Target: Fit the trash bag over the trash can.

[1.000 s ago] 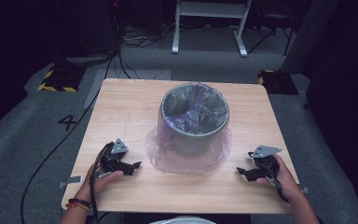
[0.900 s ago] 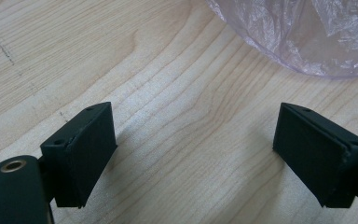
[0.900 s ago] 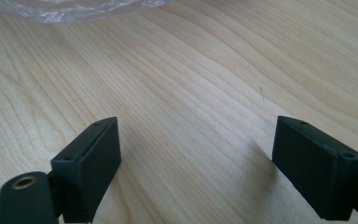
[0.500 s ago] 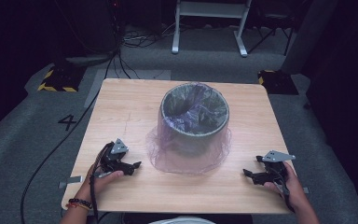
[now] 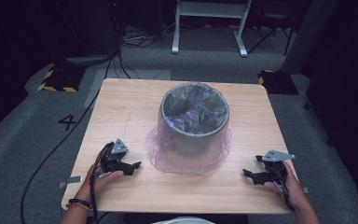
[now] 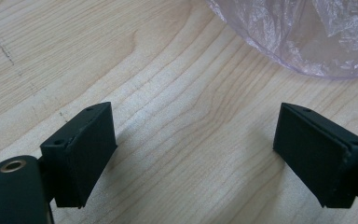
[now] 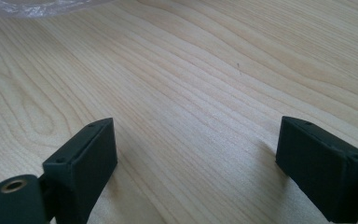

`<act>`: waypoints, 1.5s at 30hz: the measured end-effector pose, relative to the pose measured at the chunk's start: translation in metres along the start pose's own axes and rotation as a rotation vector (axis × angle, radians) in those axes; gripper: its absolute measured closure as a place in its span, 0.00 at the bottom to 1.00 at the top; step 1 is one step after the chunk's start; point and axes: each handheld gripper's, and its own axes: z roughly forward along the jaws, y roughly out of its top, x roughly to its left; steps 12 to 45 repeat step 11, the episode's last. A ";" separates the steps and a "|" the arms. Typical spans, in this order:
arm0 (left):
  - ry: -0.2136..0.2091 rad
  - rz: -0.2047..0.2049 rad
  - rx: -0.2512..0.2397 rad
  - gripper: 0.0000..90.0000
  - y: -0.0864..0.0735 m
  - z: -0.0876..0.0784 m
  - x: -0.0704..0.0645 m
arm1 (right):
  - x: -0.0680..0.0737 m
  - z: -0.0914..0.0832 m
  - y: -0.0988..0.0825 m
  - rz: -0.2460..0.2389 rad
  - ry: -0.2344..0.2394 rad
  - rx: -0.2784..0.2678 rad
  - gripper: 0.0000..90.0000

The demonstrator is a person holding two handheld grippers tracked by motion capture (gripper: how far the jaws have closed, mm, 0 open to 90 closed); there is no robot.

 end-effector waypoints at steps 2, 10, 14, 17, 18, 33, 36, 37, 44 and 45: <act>-0.001 -0.001 0.000 0.14 0.000 0.000 0.000 | 0.000 0.000 0.000 0.000 0.002 -0.001 0.13; 0.000 0.006 0.006 0.13 0.001 0.000 0.001 | 0.000 0.001 0.001 -0.002 0.003 0.001 0.13; -0.003 0.003 0.005 0.13 0.001 0.001 0.001 | 0.000 0.001 0.000 -0.002 0.003 0.000 0.13; -0.003 0.003 0.005 0.13 0.001 0.001 0.001 | 0.000 0.001 0.000 -0.002 0.003 0.000 0.13; -0.003 0.003 0.005 0.13 0.001 0.001 0.001 | 0.000 0.001 0.000 -0.002 0.003 0.000 0.13; -0.003 0.003 0.005 0.13 0.001 0.001 0.001 | 0.000 0.001 0.000 -0.002 0.003 0.000 0.13; -0.003 0.003 0.005 0.13 0.001 0.001 0.001 | 0.000 0.001 0.000 -0.002 0.003 0.000 0.13; -0.003 0.003 0.005 0.13 0.001 0.001 0.001 | 0.000 0.001 0.000 -0.002 0.003 0.000 0.13; -0.003 0.003 0.005 0.13 0.001 0.001 0.001 | 0.000 0.001 0.000 -0.002 0.003 0.000 0.13; -0.003 0.003 0.005 0.13 0.001 0.001 0.001 | 0.000 0.001 0.000 -0.002 0.003 0.000 0.13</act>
